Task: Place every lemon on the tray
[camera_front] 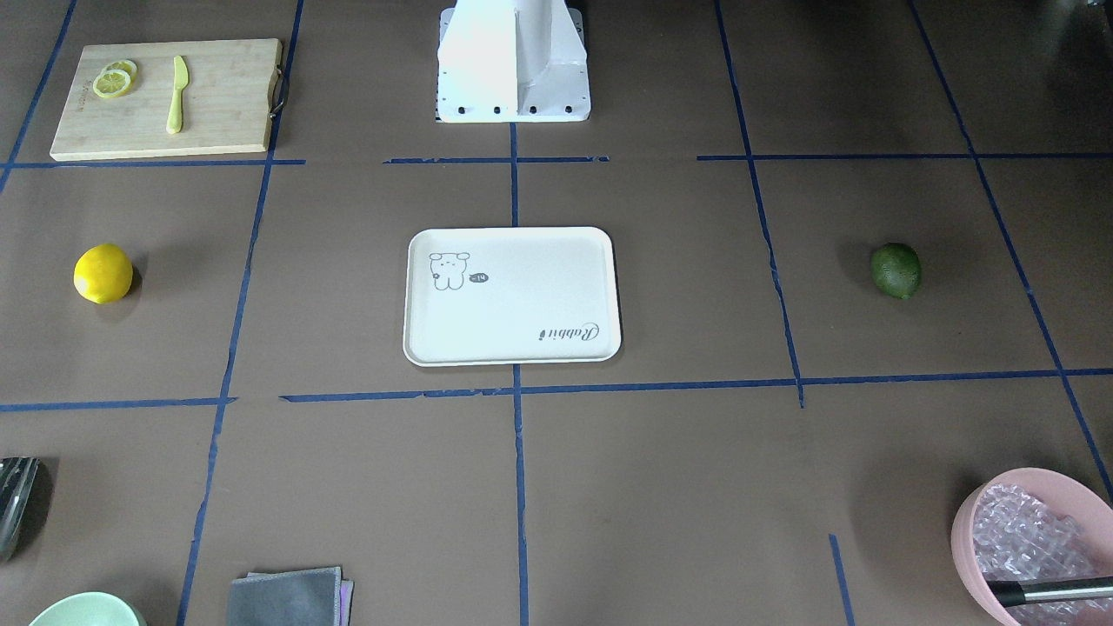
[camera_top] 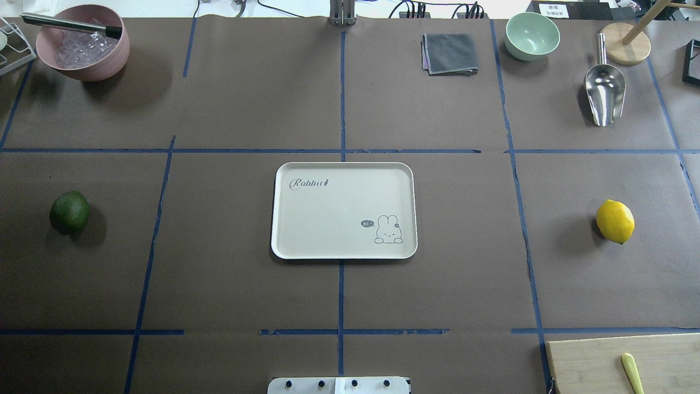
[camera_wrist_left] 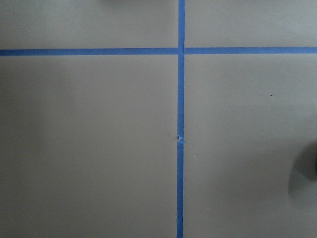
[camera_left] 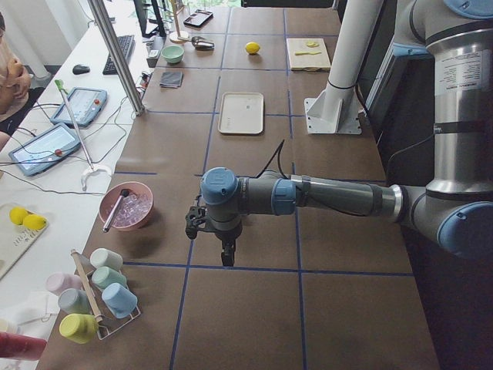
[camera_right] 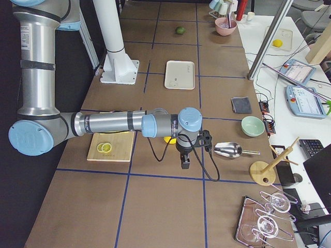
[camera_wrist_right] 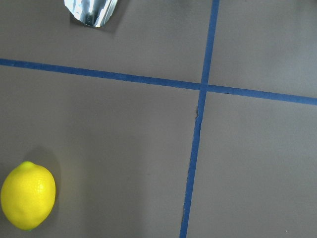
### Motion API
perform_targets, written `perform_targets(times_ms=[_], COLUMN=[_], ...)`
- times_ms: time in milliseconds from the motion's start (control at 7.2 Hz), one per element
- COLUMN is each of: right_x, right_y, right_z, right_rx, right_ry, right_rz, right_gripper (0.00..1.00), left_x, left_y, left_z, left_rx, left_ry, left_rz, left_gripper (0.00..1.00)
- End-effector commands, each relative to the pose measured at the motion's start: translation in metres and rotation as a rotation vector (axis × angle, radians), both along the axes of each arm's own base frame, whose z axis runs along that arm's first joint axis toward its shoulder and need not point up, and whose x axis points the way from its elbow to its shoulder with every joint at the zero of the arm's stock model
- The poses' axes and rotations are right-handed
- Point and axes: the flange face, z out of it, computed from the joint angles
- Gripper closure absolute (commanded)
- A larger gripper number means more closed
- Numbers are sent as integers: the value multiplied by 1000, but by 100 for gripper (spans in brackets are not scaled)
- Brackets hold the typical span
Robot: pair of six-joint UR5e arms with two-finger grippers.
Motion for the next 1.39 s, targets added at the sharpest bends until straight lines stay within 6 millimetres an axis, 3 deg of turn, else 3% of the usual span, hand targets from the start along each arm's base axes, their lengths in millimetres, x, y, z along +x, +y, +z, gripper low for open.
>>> perform_targets(times_ms=[0,556,694,833,1250], right_x=[0,-1,-1,-2,-1], right_y=[0,1,1,3,2], right_z=[1,6,9,9,8], right_rx=[-3,-16,-22,-23,-15], right_ry=[0,-14,-15,-24,-20], right_rz=[0,-1,-1,-2,-5], right_gripper=[0,0,0,0,0], left_x=[-1,0,-1,-1,1], left_y=[12,12,14,29,28], left_z=[5,-2,-21,-21,-16], left_rx=[21,18,53,44,42], left_ry=[-6,-5,-2,-9,-9], left_rz=[20,18,16,16,20], left_gripper=[0,0,0,0,0])
